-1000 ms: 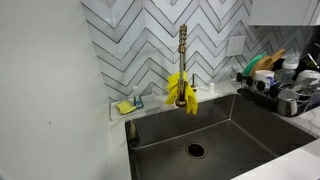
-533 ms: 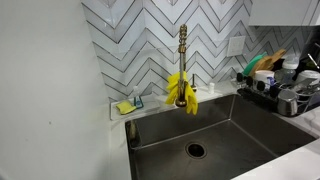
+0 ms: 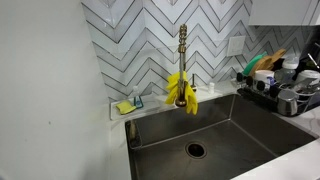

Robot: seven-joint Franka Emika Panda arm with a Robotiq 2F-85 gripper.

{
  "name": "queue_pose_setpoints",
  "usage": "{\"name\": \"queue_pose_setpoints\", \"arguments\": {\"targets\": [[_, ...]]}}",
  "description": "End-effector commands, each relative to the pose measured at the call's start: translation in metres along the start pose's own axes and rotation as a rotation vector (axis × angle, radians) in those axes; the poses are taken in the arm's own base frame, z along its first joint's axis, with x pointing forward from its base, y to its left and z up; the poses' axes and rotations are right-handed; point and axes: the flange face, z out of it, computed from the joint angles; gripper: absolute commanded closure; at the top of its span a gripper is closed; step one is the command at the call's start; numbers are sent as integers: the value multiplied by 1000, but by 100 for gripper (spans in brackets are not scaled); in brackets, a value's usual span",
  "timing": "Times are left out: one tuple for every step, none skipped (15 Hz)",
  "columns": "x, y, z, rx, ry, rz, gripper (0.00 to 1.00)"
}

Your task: Spill out the water from the lunch box, then put the lid on it

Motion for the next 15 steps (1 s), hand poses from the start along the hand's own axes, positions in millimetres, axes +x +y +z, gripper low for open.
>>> {"name": "queue_pose_setpoints", "arguments": {"targets": [[6,12,24,34,-23,52,98],[8,15,30,36,-22,61,98],[11,16,34,53,-14,68,98],[14,16,37,63,-8,75,98],[18,15,41,75,-4,79,98],[21,14,45,81,1,84,98],[23,14,48,85,1,86,98],[26,15,53,83,2,85,98],[26,17,57,76,0,81,98],[27,18,59,76,-2,80,98],[28,20,61,80,-4,79,98],[29,21,63,75,-7,81,98],[31,21,63,74,-4,94,68],[33,21,61,76,1,90,67],[35,22,59,76,8,93,60]]}}
